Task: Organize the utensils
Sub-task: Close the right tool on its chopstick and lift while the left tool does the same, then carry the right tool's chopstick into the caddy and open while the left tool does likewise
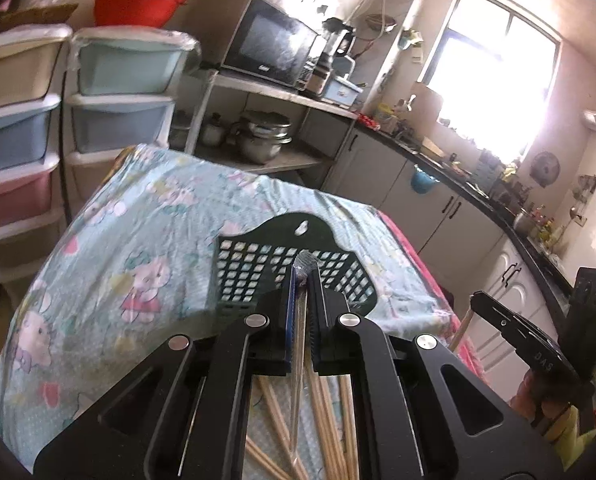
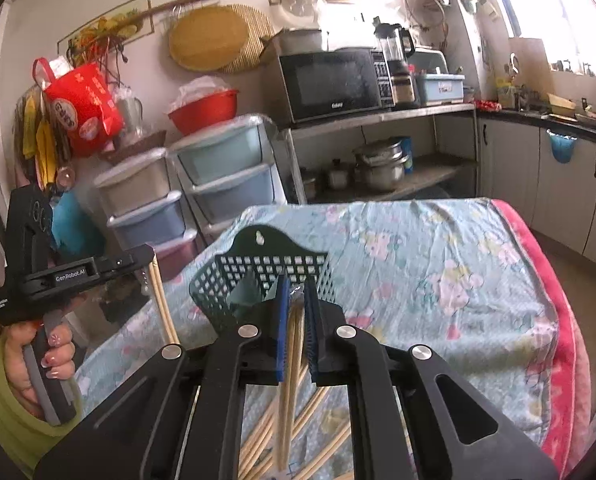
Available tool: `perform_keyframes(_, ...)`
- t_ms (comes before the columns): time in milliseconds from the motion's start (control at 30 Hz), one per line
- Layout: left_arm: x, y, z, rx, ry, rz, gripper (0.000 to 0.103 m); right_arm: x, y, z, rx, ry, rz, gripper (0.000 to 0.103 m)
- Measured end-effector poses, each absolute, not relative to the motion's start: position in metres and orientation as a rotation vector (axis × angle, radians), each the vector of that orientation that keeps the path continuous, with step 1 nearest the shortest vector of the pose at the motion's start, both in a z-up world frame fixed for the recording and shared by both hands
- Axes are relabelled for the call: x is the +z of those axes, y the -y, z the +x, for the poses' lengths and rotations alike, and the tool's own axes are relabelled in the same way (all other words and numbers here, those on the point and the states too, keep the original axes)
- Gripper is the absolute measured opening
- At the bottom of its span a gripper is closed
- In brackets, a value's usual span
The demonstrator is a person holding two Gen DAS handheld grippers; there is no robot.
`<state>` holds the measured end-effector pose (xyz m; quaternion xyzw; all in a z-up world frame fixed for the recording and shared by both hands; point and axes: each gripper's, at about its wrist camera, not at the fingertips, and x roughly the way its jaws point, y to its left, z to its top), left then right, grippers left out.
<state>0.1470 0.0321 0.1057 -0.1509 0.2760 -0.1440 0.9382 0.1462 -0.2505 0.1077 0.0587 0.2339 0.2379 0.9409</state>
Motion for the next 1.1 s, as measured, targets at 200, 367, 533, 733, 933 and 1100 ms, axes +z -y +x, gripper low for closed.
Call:
perform_keyframes(200, 0.127, -0.026, 0.152, -0.323, -0.513, -0.303, 0.003, 0.123, 0.254, 0.148, 0.485, -0.427, 0.122, 0.006)
perform_keyframes(367, 0.146, -0.023, 0.156, -0.333, -0.463, -0.300, 0.003, 0.135, 0.251, 0.150, 0.501, -0.395, 0.120, 0.006)
perform_keyframes(533, 0.167, -0.023, 0.161, -0.327, -0.411, -0.296, 0.003, 0.152, 0.246, 0.153, 0.523, -0.353, 0.120, 0.006)
perform_keyframes(733, 0.189, -0.033, 0.168, -0.302, -0.340, -0.323, 0.003, 0.180, 0.235, 0.156, 0.573, -0.293, 0.129, 0.006)
perform_keyframes(933, 0.212, -0.041, 0.174, -0.252, -0.276, -0.308, 0.003, 0.201, 0.223, 0.166, 0.587, -0.246, 0.128, 0.006)
perform_keyframes(1100, 0.221, -0.049, 0.185, -0.207, -0.256, -0.300, 0.003, 0.213, 0.218, 0.180, 0.595, -0.233, 0.148, 0.006)
